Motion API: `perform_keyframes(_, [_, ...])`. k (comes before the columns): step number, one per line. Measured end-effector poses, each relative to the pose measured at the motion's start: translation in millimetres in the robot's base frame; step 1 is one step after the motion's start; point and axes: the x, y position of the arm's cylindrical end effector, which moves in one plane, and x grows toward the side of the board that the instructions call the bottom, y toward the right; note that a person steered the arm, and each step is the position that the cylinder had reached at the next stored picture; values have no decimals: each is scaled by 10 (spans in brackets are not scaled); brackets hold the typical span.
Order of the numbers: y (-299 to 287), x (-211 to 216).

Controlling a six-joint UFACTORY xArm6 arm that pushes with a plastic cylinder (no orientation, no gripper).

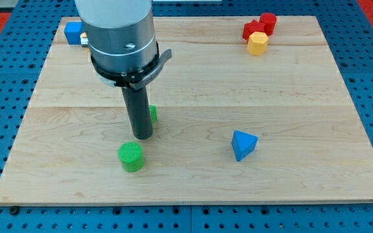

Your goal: Slide the green star to the right side of the yellow heart

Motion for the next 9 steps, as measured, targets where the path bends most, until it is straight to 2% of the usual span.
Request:
perform_keyframes(1, [202,-334])
perform_keyframes(3, [207,-1400])
perform_keyframes(4, [668,-1145])
perform_keyframes(5, [338,-821])
perform_keyframes(6, [-260,-926])
perform_keyframes(8, [-294,-1588])
perform_keyframes(9, [-294,-1766])
